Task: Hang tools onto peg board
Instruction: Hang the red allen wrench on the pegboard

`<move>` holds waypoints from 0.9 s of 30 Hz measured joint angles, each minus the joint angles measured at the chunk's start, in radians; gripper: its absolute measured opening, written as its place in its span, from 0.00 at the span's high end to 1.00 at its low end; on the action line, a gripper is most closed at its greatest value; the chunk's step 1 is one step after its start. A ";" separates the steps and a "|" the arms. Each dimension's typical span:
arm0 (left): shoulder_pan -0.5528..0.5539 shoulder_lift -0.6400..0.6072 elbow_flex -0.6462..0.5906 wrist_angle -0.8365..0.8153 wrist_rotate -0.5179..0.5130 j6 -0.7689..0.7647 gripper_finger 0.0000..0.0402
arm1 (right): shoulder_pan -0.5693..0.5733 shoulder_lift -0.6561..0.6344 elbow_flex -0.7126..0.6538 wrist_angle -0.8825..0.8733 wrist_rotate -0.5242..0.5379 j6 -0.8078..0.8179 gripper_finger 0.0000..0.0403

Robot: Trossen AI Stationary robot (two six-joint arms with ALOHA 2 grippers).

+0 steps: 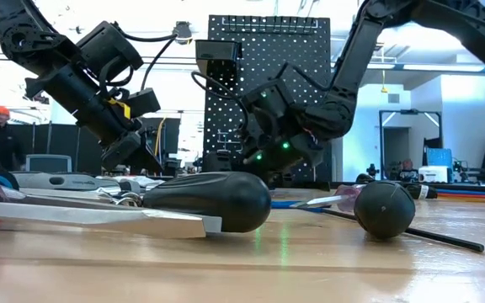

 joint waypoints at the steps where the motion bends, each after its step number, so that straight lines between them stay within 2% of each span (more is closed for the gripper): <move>1: 0.000 0.000 0.000 0.000 0.000 0.000 1.00 | -0.004 0.000 -0.001 0.007 -0.005 -0.009 0.29; 6: 0.000 0.000 0.000 0.000 0.000 0.000 1.00 | -0.020 0.002 -0.001 0.027 -0.018 -0.025 0.31; 9: 0.000 0.000 0.000 0.000 0.000 0.000 1.00 | -0.024 0.002 -0.001 0.027 -0.019 -0.039 0.37; 18: 0.000 0.000 0.000 0.000 0.000 0.000 1.00 | -0.030 0.002 -0.002 0.014 -0.012 -0.046 0.72; 21: 0.000 0.000 0.000 0.000 0.000 0.000 1.00 | -0.030 0.000 -0.001 -0.001 -0.025 -0.067 0.81; 27: 0.000 0.000 0.000 -0.004 0.000 0.000 1.00 | 0.012 -0.001 0.002 -0.048 -0.028 -0.135 0.82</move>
